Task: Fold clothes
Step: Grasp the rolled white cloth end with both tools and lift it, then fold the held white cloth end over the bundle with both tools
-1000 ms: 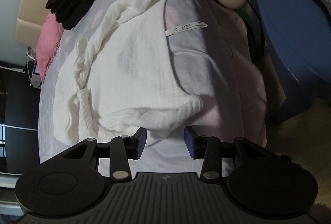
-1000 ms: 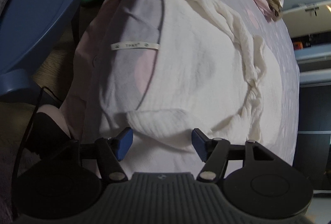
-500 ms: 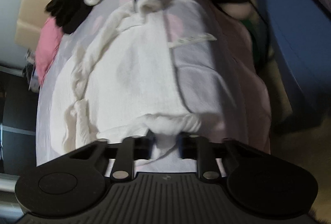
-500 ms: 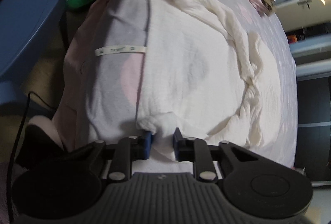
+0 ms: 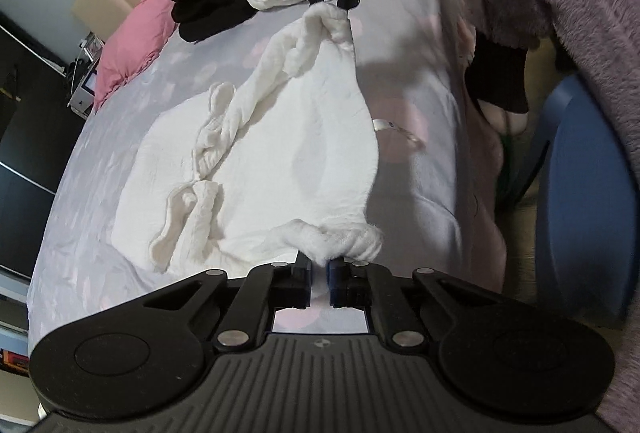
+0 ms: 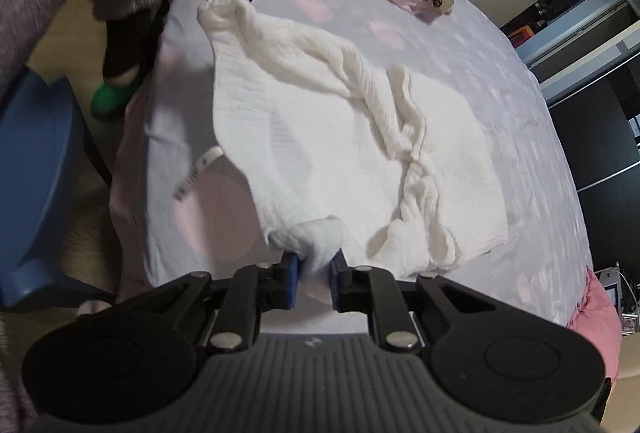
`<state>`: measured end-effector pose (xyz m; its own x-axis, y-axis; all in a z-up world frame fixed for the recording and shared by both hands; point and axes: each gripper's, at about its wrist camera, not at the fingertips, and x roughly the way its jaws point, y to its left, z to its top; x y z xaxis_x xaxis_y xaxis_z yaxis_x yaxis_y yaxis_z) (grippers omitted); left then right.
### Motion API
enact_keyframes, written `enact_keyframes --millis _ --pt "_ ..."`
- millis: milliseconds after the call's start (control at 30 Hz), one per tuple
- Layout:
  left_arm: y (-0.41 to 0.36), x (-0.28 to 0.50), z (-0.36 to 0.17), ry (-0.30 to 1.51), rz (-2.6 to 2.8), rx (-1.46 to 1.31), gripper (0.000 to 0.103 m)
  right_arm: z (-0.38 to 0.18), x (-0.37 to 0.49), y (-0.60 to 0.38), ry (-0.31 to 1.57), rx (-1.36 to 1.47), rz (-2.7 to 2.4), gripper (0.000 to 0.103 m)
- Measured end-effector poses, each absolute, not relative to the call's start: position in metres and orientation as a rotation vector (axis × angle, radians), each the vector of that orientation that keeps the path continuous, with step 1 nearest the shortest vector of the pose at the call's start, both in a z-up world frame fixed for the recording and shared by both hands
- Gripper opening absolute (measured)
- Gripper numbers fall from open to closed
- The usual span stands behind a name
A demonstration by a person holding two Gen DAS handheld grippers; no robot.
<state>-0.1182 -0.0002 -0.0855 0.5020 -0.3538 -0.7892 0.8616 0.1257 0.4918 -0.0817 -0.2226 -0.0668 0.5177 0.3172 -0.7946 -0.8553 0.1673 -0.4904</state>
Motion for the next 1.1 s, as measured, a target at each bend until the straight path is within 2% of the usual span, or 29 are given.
enact_keyframes --millis 167,600,767,1100 --pt "0.012 -0.125 -0.066 0.580 -0.951 1.109 0.005 -0.045 -0.096 -0.225 0.584 -1.184 0.909 0.017" --pt "0.023 -0.168 -0.020 0.672 -1.123 1.087 0.005 0.011 -0.148 -0.231 0.644 -1.131 1.022 0.016" --pt "0.021 -0.136 -0.011 0.664 -1.059 1.039 0.005 0.011 -0.127 -0.233 0.644 -1.058 0.939 0.016" --pt "0.009 -0.036 0.015 0.650 -0.895 0.910 0.005 0.025 -0.031 -0.247 0.648 -0.769 0.768 0.016"
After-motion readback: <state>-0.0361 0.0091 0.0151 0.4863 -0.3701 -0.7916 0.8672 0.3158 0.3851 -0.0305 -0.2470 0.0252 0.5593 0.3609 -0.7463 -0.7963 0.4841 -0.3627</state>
